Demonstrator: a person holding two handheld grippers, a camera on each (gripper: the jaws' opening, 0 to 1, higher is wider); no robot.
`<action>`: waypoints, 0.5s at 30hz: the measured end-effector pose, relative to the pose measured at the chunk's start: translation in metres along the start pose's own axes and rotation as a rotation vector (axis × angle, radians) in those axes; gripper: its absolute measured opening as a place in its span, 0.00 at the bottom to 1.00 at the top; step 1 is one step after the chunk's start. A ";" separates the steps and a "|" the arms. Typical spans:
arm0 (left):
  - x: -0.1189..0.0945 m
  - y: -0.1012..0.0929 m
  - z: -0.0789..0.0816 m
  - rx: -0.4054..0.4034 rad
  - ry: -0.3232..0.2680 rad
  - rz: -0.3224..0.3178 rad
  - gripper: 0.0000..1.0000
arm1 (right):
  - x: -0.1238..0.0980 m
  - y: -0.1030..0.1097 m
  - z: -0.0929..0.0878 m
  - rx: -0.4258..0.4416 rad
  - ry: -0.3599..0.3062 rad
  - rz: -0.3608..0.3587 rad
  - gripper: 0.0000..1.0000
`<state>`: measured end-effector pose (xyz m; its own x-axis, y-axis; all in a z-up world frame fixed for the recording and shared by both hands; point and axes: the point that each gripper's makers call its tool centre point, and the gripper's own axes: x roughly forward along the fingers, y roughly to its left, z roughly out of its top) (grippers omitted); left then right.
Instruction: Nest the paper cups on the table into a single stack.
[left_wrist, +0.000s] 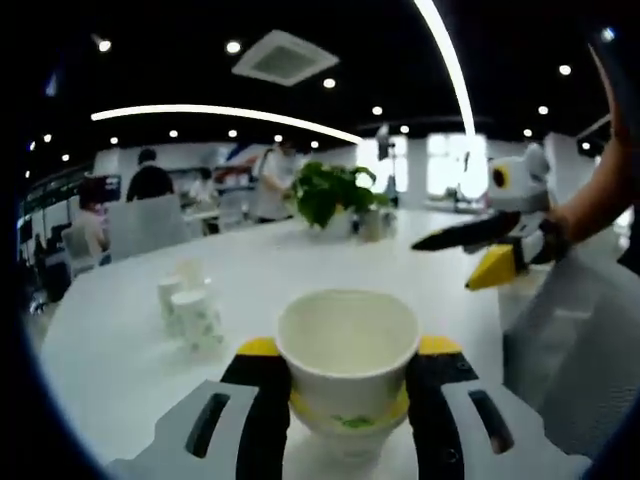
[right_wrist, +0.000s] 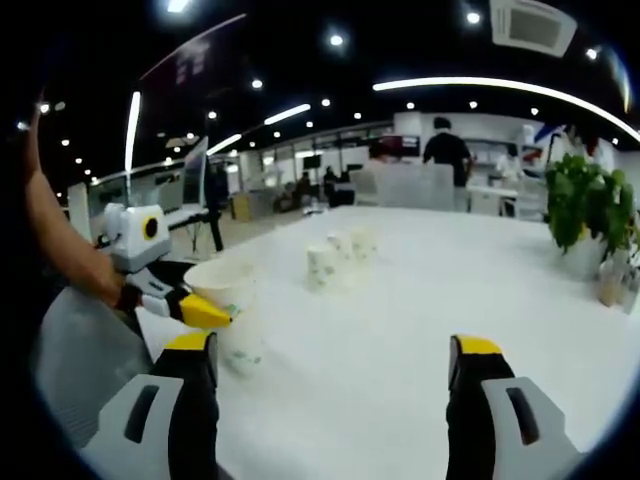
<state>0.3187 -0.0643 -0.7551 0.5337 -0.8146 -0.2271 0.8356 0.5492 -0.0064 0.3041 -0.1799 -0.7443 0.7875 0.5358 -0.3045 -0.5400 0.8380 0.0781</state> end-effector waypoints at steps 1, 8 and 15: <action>0.000 0.000 0.000 0.002 0.005 -0.002 0.44 | 0.000 0.000 0.000 0.000 -0.001 0.000 0.94; -0.005 0.016 0.005 -0.048 -0.008 0.041 0.76 | -0.001 -0.001 0.001 -0.001 -0.004 -0.005 0.94; -0.022 0.039 0.026 -0.125 -0.059 0.078 0.94 | 0.001 -0.005 0.005 -0.002 -0.015 -0.012 0.95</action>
<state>0.3428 -0.0299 -0.7251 0.6063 -0.7759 -0.1744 0.7705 0.6274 -0.1126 0.3086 -0.1830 -0.7403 0.7982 0.5275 -0.2910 -0.5313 0.8441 0.0728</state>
